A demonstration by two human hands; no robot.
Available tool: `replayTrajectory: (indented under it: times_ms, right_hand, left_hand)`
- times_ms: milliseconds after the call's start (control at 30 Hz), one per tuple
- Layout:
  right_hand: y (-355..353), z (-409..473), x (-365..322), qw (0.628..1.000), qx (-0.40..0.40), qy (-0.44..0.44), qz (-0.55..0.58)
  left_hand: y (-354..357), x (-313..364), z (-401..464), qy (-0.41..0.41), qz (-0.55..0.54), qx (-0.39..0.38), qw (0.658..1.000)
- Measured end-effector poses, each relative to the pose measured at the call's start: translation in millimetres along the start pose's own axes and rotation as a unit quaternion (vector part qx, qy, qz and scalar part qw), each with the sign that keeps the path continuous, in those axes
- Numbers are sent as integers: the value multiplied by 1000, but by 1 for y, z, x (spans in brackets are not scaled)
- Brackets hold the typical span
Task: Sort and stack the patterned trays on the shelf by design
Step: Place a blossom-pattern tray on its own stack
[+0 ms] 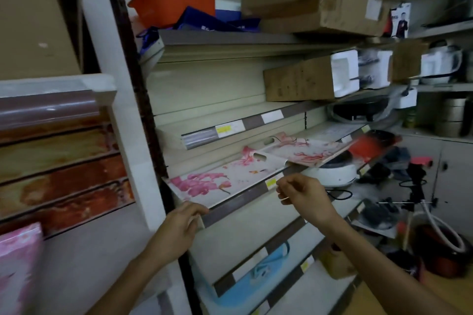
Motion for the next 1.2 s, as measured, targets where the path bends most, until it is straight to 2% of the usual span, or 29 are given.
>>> replayTrajectory:
  times_ms: [100,333,500,800,867,967,1067,1133,1200]
  right_hand:
    - [-21,20,11,1000,8,13,-8]
    - [-38,82,36,999,2,35,-14]
    - [-8,128,49,997,-40,58,10]
    - [65,155,64,986,-141,88,1]
    - [74,157,67,980,-161,119,7]
    - [87,155,78,943,-213,235,100]
    - [98,158,82,876,-244,329,256]
    - [102,165,80,832,-240,355,352]
    - [105,174,75,807,-238,355,408]
  left_hand:
    - [15,-26,20,66,102,-67,990]
    - [37,-85,46,105,230,-168,953]
    - [44,-98,52,104,222,-218,945]
    - [28,-92,67,82,181,-220,955]
    - [25,-89,74,81,180,-226,954]
    - [18,-87,85,67,162,-232,957]
    - [15,-84,93,60,136,-234,961]
    - [13,-80,97,55,127,-233,963]
    - [12,-75,102,48,120,-232,964]
Point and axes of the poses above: each hand's wrist, its own z-axis towards the middle knuckle, its own y-axis out of the palm, x = y × z, the point moved 6 cm from there along z, towards the middle knuckle, and after that the axes turned 14 degrees about y, right-handed, at the moved point
